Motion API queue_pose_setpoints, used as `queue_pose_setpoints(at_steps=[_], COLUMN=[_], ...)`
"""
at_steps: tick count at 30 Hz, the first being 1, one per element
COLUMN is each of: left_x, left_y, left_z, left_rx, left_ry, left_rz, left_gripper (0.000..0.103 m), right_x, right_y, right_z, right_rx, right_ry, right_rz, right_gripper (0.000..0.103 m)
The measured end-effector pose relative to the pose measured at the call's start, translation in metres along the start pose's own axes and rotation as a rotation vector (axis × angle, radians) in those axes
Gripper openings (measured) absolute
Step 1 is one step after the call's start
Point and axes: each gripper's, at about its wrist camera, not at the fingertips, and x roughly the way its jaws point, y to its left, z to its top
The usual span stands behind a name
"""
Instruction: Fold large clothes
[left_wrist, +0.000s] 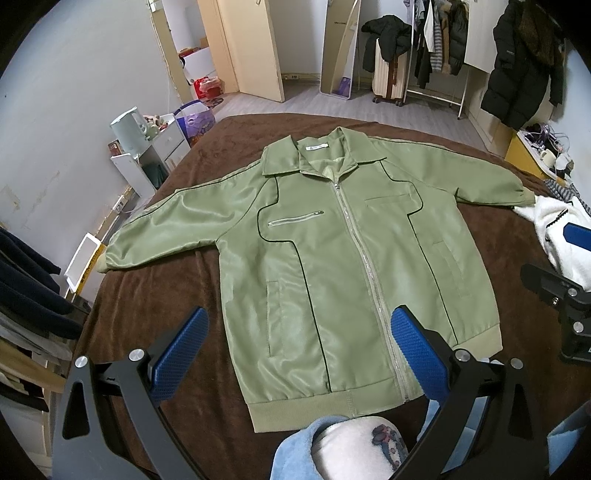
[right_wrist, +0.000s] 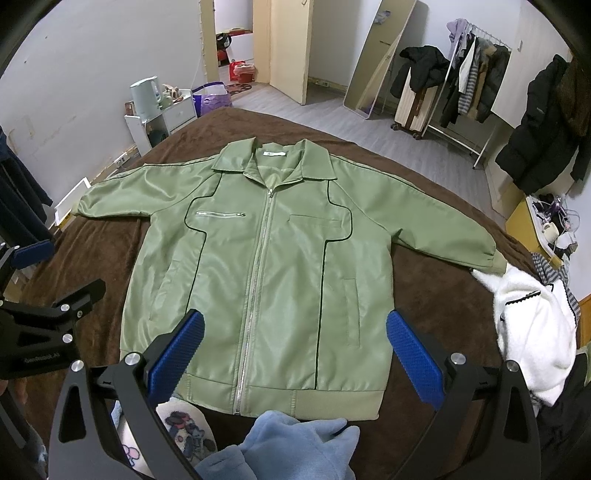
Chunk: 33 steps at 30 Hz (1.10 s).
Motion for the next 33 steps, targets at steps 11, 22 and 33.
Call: queue_pose_setpoints(at_steps=[11, 22, 33], left_x=[0.0027, 0.0018, 0.0015], left_y=[0.0032, 0.0048, 0.0055], left_z=[-0.005, -0.0045, -0.0036], left_rx=[-0.005, 0.0, 0.003], left_ry=[0.004, -0.003, -0.001], left_rz=[0.002, 0.005, 0.007], left_gripper=[0.097, 0.097, 0.097], right_x=[0.003, 0.0031, 0.0037], right_y=[0.0012, -0.0017, -0.0023], right_z=[-0.0019, -0.0023, -0.002], right_rx=[-0.003, -0.002, -0.002], right_ry=[-0.001, 0.0, 0.002], right_rz=[0.0, -0.001, 0.0], right_gripper=[0.097, 0.097, 0.097])
